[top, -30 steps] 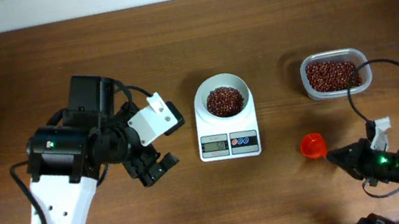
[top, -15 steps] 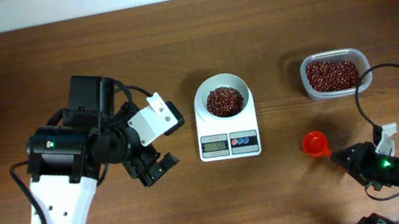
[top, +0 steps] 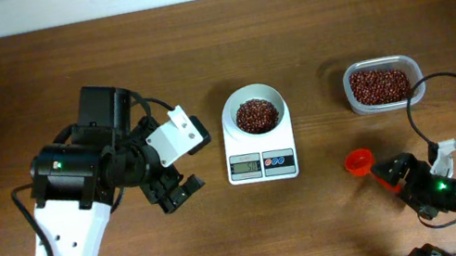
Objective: Scoop and weigh 50g on scale
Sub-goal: 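Lower the red scoop to the table in front of the tub, then open the right gripper to release the red scoop on the table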
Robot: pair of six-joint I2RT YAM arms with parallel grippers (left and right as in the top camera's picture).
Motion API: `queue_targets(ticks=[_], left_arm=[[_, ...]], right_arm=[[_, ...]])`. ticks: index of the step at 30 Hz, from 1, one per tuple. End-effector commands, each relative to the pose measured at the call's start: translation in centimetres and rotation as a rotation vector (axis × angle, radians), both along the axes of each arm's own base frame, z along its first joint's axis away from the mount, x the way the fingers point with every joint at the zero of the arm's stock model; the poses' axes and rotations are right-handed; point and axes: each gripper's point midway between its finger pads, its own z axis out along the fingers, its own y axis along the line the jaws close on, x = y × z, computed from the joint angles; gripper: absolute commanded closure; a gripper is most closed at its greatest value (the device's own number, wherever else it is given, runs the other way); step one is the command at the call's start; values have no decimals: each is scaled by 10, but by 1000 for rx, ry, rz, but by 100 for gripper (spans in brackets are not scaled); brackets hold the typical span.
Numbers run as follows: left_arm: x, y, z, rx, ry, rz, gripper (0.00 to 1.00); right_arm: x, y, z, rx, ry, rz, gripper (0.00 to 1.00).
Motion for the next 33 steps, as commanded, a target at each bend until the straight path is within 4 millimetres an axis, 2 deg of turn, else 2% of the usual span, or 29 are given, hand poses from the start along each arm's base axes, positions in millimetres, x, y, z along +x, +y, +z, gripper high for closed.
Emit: queue_targets(ticks=[1,3,8,11,13,16,17,20,26,29,31,33], left_arm=[[-2,1,3,-4,-15,-4,1],[-2,1,3,-4,-15,-4,1],[-2,1,3,-4,-15,-4,1],[-2,1,3,-4,-15,-4,1],[-2,1,3,-4,-15,-4,1],[-2,1,3,-4,-15,-4,1],[-2,1,3,-4,-15,-4,1],[-2,1,3,-4,-15,-4,1],[-2,1,3,-4,-15,-4,1],[-2,1,3,-4,-15,-4,1],[-2,1,3,-4,-15,-4,1],[-2,1,3,-4,-15,-4,1]], right_arm=[[0,1,0,1,-16,2,1],[1,-3,-1,-21,-17,0,18],[2,-5,-2,-31,-16,-1,21],[12,-13,2,-44,-44,-37,21],[25,-18,11,-42,-95,-57,21],[47,-21,41,-20,-236,-29,20],[55,-22,54,-14,-285,-16,13],[75,-27,94,-12,-417,23,1],[97,-21,189,53,-684,145,1],[101,-21,226,154,-682,109,1],[103,-19,240,214,-649,77,1],[105,-16,245,246,-629,67,1]])
